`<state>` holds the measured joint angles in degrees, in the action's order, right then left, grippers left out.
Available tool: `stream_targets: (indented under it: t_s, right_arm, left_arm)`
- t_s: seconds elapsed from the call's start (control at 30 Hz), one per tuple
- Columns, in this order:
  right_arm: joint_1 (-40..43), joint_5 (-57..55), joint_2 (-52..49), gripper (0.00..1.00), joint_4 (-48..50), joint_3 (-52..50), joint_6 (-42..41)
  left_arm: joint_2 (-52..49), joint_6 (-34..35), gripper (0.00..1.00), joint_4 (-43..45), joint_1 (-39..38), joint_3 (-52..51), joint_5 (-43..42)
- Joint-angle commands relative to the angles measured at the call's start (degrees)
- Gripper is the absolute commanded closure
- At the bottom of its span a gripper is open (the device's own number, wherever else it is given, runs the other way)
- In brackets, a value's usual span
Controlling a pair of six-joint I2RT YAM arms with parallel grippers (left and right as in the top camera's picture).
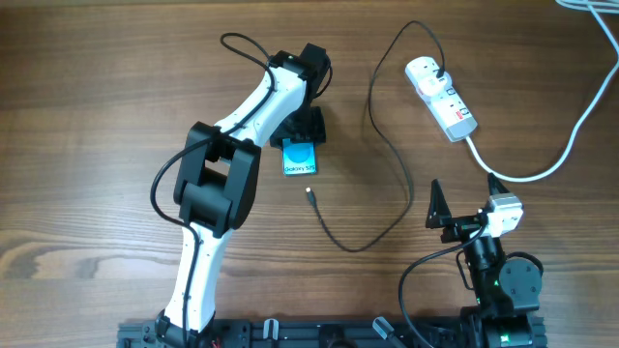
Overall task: Plug charger to phone and switch on socket
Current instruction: 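Lift the phone with the left gripper and tilt it upright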
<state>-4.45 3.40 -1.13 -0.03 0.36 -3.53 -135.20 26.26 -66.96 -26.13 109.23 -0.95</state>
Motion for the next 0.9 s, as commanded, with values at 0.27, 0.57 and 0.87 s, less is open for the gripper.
stream_targets:
  t_s: [0.27,0.57,0.87]
  right_arm:
    - [0.2,-0.3,0.3,0.00,0.1,-0.1,0.5]
    - [0.2,-0.3,0.3,0.00,0.1,-0.1,0.5]
    - [0.2,-0.3,0.3,0.00,0.1,-0.1,0.5]
  left_arm:
    - [6.1,1.2,0.31,-0.7,3.5,0.0,-10.5]
    - [6.1,1.0,0.31,-1.2,7.9,0.0,-36.0]
    - [6.1,-0.8,0.30,-1.2,13.2,0.0,-63.4]
